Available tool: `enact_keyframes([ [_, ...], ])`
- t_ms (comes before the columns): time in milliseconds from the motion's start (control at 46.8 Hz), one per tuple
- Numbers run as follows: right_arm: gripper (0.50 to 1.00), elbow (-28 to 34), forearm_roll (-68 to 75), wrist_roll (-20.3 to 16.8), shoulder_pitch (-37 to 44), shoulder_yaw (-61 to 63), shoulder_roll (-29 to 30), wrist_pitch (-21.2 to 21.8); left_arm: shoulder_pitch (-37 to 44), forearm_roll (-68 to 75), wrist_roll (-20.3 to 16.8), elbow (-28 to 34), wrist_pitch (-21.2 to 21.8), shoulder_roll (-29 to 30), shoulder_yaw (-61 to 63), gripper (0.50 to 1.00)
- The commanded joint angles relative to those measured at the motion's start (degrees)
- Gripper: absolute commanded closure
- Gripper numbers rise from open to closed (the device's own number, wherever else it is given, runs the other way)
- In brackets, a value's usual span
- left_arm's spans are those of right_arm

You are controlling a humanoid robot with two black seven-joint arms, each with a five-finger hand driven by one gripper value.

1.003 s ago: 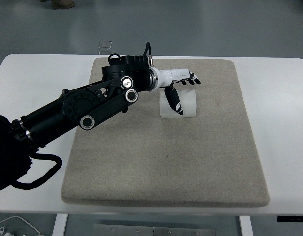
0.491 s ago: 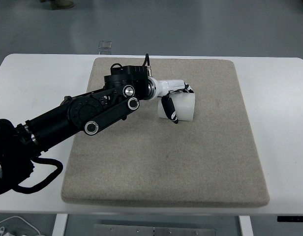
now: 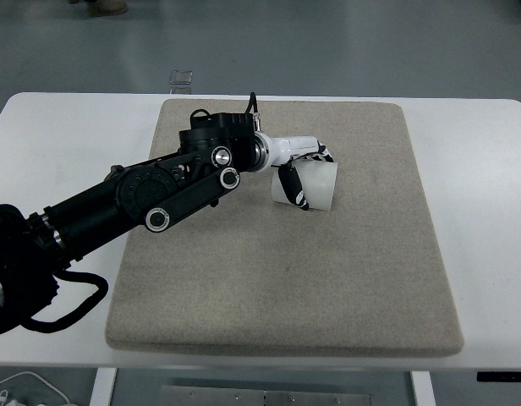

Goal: Flip white cup upright
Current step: 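Close the left hand's fingers around the mug body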

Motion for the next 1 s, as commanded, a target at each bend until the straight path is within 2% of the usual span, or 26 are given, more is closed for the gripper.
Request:
enact_keyframes([
  [0, 0.57, 0.0, 0.0, -0.01, 0.0, 0.0, 0.0, -0.04, 0.0, 0.03, -0.01, -0.01, 0.0, 0.0, -0.07, 0.572],
  [192, 0.57, 0.0, 0.0, -0.01, 0.0, 0.0, 0.0, -0.04, 0.0, 0.12, -0.28, -0.01, 0.0, 0.0, -0.16, 0.606],
  [534, 0.57, 0.0, 0.0, -0.01, 0.0, 0.0, 0.0, 0.04, -0.18, 0.03, -1.51, 0.34, 0.88, 0.0, -0.16, 0.559],
  [619, 0.57, 0.0, 0.0, -0.01, 0.0, 0.0, 0.0, 0.04, -0.35, 0.12, -1.68, 0.69, 1.14, 0.0, -0.07, 0.564],
  [726, 0.57, 0.0, 0.0, -0.01, 0.0, 0.0, 0.0, -0.04, -0.35, 0.38, -1.68, 0.69, 1.14, 0.0, -0.07, 0.615],
  [833, 0.57, 0.0, 0.0, -0.01, 0.0, 0.0, 0.0, 0.04, -0.44, 0.38, -1.68, 0.69, 0.97, 0.0, -0.07, 0.718],
  [982, 0.57, 0.0, 0.0, -0.01, 0.0, 0.0, 0.0, 0.04, -0.44, 0.03, -1.68, 0.69, 0.53, 0.0, -0.16, 0.778],
])
